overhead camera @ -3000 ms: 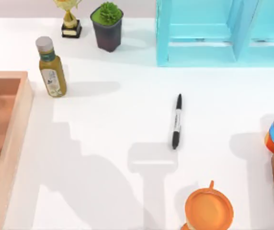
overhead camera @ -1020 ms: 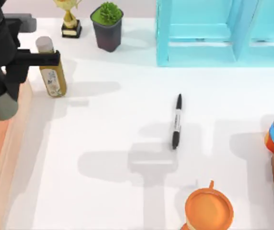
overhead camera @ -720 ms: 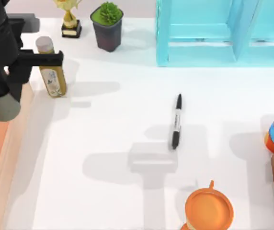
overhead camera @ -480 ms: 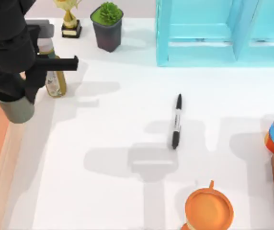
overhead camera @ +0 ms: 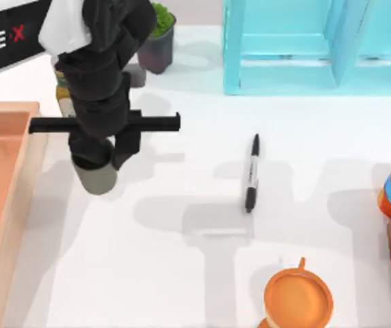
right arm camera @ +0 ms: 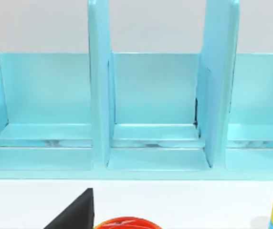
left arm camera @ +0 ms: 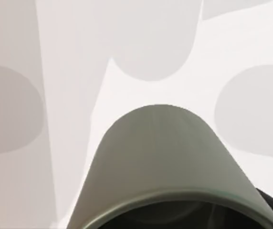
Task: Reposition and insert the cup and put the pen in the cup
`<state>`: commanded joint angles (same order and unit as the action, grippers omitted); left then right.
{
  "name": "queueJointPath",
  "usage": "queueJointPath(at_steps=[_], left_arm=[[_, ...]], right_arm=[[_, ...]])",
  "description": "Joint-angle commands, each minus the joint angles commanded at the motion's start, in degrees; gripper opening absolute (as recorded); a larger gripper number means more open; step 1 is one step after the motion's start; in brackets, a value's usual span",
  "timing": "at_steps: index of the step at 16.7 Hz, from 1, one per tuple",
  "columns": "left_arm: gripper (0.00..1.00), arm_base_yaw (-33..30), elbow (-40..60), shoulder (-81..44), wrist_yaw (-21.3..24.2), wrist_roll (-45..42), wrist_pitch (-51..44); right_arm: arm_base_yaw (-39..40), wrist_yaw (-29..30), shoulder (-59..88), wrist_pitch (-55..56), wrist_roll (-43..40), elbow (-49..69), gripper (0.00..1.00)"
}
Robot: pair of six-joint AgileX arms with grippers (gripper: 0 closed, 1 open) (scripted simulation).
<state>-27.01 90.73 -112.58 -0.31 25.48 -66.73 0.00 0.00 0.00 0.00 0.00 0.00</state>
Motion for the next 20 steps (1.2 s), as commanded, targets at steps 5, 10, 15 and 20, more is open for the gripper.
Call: queueJointPath(at_steps=[5,10,15,20], left_arm=[[0.00,0.4,-0.9,-0.1,0.1,-0.2,0.9],[0.00,0.8,-7.0,-1.4,0.0,-0.8,8.8],[0.00,0.9,-7.8,-1.8,0.0,-0.9,9.6],[0.38,0.9,-7.8,-1.8,0.0,-0.9,9.6]], right_arm=[[0.0,0.0,0.0,0.0,0.0,0.0,1.00],[0.0,0.0,0.0,0.0,0.0,0.0,1.00],[0.0,0.0,0.0,0.0,0.0,0.0,1.00],[0.0,0.0,0.0,0.0,0.0,0.0,1.00]])
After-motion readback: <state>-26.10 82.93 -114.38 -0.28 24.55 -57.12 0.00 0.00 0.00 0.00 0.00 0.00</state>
